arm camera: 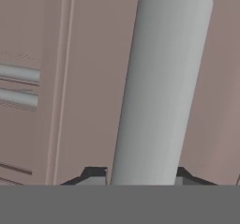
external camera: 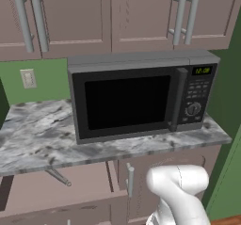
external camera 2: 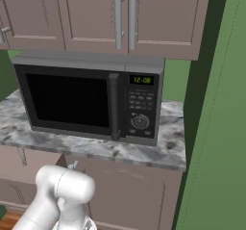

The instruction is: Take the tongs from the drawer on the left and place them on the dining counter next to the tray containing the kebab skewer.

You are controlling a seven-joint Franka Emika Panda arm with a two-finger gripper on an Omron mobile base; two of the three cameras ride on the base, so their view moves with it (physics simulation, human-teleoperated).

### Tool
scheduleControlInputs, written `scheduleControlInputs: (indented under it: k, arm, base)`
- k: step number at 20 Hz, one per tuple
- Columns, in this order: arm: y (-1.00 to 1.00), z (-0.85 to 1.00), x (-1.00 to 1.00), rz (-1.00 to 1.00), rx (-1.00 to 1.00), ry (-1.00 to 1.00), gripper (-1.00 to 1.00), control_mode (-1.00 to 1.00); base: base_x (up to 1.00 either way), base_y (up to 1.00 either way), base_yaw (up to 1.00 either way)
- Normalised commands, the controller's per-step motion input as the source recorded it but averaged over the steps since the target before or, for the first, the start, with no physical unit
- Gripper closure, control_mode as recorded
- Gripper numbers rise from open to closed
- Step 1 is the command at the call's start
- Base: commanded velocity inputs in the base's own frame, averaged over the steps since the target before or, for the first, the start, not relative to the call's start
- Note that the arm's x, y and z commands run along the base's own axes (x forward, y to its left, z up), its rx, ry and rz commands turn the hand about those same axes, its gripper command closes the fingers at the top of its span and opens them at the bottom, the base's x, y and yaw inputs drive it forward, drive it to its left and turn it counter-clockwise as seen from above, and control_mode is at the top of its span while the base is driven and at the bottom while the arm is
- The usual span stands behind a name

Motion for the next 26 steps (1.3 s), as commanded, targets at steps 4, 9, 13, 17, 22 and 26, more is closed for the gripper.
scheduleControlInputs:
  k: [4,9,13,17,22,26]
  arm:
    - [0.00,-0.03,0.00,0.00,0.00,0.00,-1.00,-1.00]
    - [0.00,0.00,0.00,0.00,0.00,0.00,-1.00,-1.00]
    - [0.00,0.00,-0.20,0.00,0.00,0.00,-1.00,-1.00]
    - [0.00,0.00,-0.67,-0.02,0.00,-0.04,-1.00,-1.00]
    - [0.00,0.02,-0.72,0.00,0.00,-0.01,-1.00,-1.00]
    - [0.00,0.30,-0.45,-0.02,0.00,0.00,-1.00,-1.00]
  base:
    - [0.00,0.00,0.00]
    - [0.00,0.00,0.00]
    - [0.00,0.00,0.00]
    - [0.00,0.00,0.00]
    - [0.00,0.00,0.00]
    - [0.00,0.00,0.00]
